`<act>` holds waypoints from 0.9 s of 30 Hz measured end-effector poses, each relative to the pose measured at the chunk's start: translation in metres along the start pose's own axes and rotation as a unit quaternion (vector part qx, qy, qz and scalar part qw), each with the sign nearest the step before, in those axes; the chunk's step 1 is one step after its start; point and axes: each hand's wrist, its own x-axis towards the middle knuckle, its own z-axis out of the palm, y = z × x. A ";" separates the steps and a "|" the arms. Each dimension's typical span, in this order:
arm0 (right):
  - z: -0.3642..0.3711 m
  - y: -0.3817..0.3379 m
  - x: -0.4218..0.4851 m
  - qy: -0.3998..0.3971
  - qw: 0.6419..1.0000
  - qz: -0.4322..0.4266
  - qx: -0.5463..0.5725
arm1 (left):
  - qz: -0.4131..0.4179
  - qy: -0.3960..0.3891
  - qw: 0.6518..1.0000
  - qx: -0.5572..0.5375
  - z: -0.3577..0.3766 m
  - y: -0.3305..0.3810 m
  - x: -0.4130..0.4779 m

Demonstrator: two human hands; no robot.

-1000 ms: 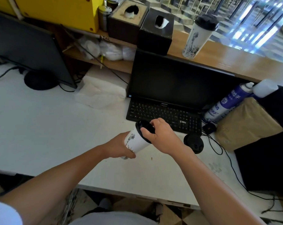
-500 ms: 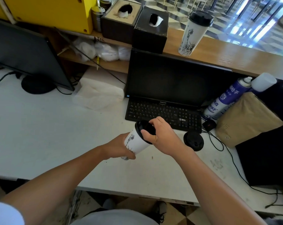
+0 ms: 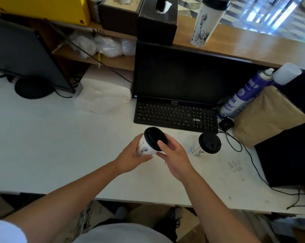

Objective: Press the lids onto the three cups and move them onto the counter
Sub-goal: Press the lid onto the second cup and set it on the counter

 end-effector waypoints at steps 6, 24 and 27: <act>-0.007 0.011 0.002 0.011 0.998 0.022 0.051 | -0.030 -0.001 0.999 -0.019 -0.004 -0.011 0.002; -0.004 0.035 0.015 0.097 0.989 0.101 0.049 | -0.154 0.048 0.952 -0.262 0.011 -0.015 0.019; -0.003 0.036 0.016 0.103 0.988 0.102 0.046 | -0.144 0.060 0.959 -0.236 0.011 -0.012 0.020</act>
